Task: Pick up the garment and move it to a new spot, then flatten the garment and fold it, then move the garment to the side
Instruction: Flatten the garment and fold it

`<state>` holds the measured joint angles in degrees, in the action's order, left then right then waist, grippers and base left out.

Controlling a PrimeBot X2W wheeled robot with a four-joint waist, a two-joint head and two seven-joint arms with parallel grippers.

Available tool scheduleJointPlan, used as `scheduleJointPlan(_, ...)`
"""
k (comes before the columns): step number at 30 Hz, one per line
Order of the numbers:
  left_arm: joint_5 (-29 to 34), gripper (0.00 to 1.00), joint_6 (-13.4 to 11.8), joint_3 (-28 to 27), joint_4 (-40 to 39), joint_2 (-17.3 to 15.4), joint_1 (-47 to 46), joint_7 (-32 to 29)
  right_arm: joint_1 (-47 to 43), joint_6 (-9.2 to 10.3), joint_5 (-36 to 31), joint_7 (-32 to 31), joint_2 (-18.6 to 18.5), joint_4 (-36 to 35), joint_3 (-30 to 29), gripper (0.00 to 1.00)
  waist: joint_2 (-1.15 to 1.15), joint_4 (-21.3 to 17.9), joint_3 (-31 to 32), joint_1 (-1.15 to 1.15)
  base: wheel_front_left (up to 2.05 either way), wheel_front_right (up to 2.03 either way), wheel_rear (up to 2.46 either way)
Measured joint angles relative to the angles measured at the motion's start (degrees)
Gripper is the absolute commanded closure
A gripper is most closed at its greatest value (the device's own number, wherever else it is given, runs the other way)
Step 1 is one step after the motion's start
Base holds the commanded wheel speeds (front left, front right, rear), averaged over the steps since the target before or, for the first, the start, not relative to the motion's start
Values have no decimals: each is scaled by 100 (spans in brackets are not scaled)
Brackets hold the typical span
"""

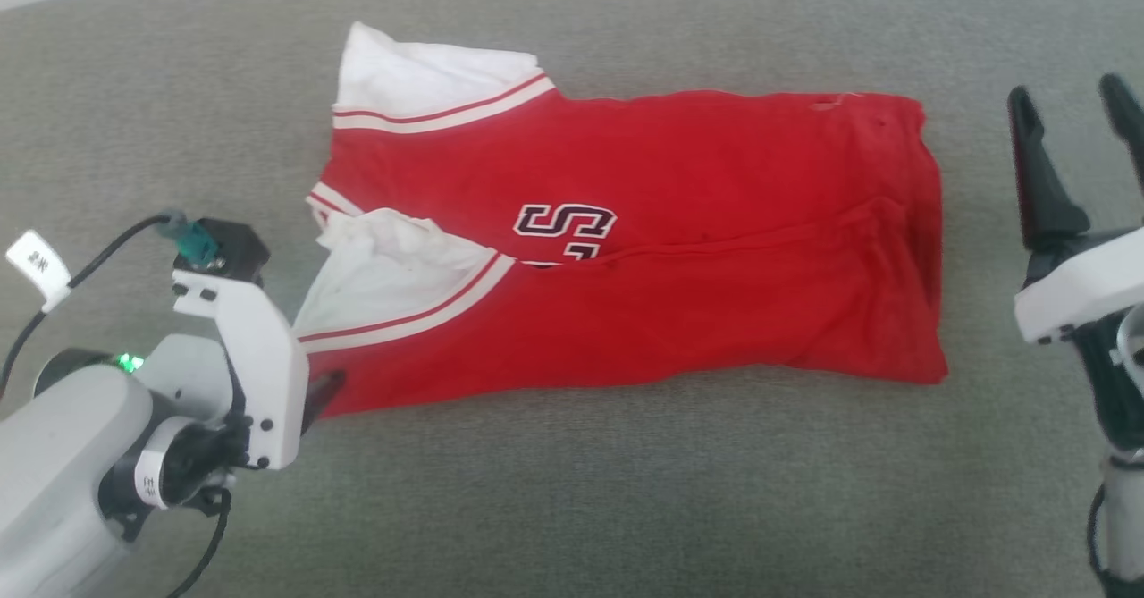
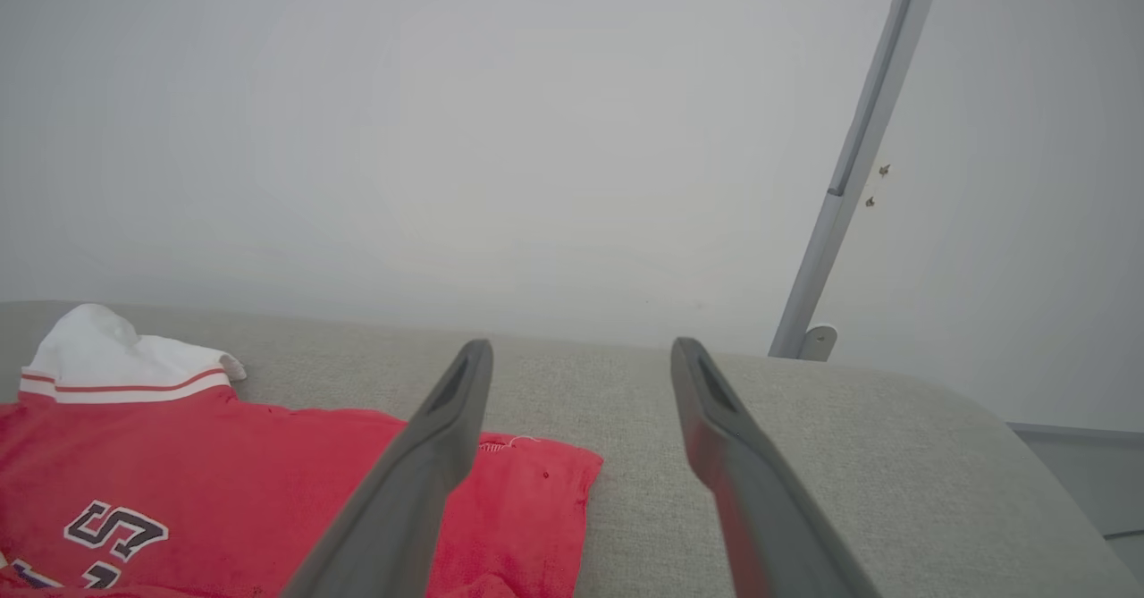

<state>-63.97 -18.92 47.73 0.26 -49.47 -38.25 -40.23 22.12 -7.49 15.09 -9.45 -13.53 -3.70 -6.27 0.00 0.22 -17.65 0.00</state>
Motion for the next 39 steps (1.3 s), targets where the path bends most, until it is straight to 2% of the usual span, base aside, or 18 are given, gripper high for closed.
scheduleJointPlan(9, -415, 0, -125, -194, 641, 158, 294, 124, -420, 0, -159, -261, 450, -402, -179, 0, 0, -319, -66, 0, 0, 0, 0)
scheduleJointPlan(10, -450, 4, -122, -201, 720, 183, 296, 115, -456, -1, -159, -335, 468, -413, -187, 0, 0, -345, -66, 0, 0, 0, 0)
scheduleJointPlan(11, -455, 73, -80, -203, 781, 201, 297, 115, -488, 0, -157, -412, 468, -423, -175, 0, 0, -367, -65, 0, 0, 0, 0)
scheduleJointPlan(12, -491, 100, -71, -218, 864, 229, 304, 113, -532, 0, -146, -502, 455, -437, -141, 0, 0, -385, -62, 0, 0, 0, 0)
scheduleJointPlan(19, -560, 100, 160, -213, 1087, 315, 316, 207, -879, 0, 265, -1544, 453, -383, -77, 0, 0, -387, -22, 0, 0, 0, 0)
scheduleJointPlan(24, -559, 100, 231, -216, 1094, 434, 305, 285, -972, 0, 566, -2357, 382, -164, -32, 0, 0, -270, -24, 0, 0, 0, 0)
scheduleJointPlan(38, -448, 100, 361, -144, 1110, 736, 124, 355, -480, 0, 698, -3854, 304, 854, 188, 0, 0, 84, -203, 0, 0, 0, 0)
scheduleJointPlan(39, -448, 100, 363, -145, 1128, 760, 113, 363, -438, 1, 684, -3932, 255, 911, 253, 21, 0, 100, -216, 0, 0, 0, 0)
